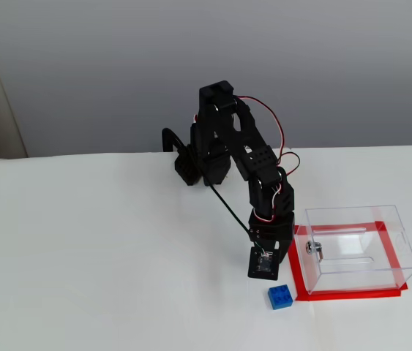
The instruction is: Pick the blue lego brick and place it into the transparent box
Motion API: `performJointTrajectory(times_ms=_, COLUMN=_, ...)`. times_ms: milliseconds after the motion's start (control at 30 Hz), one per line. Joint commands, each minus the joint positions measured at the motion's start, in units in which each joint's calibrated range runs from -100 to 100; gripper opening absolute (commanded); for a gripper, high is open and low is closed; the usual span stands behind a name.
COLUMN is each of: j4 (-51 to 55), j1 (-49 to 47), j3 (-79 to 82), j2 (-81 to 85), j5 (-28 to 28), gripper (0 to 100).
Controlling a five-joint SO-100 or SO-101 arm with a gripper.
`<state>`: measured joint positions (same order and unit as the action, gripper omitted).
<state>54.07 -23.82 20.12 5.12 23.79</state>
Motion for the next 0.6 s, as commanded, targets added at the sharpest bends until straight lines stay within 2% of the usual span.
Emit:
performJointTrajectory(times_ms=0, j4=0.3, j1=1.7, j3=-1.5, j2=4.5, j5=-2.4, gripper=12)
performJointTrajectory(times_ms=167, j4=3.7, j1=4.6, j3=-2.2, j2=5.4, j5=-5.6, gripper=23)
performJointTrajectory(times_ms=433, j4=2.8, j1=6.6, j3=-5.3, j2=4.8, j5=-15.6, gripper=23)
performJointTrajectory(times_ms=567, j4=1.0, j1=6.6, j3=-6.3, j2=4.0, j5=-17.5, gripper=23)
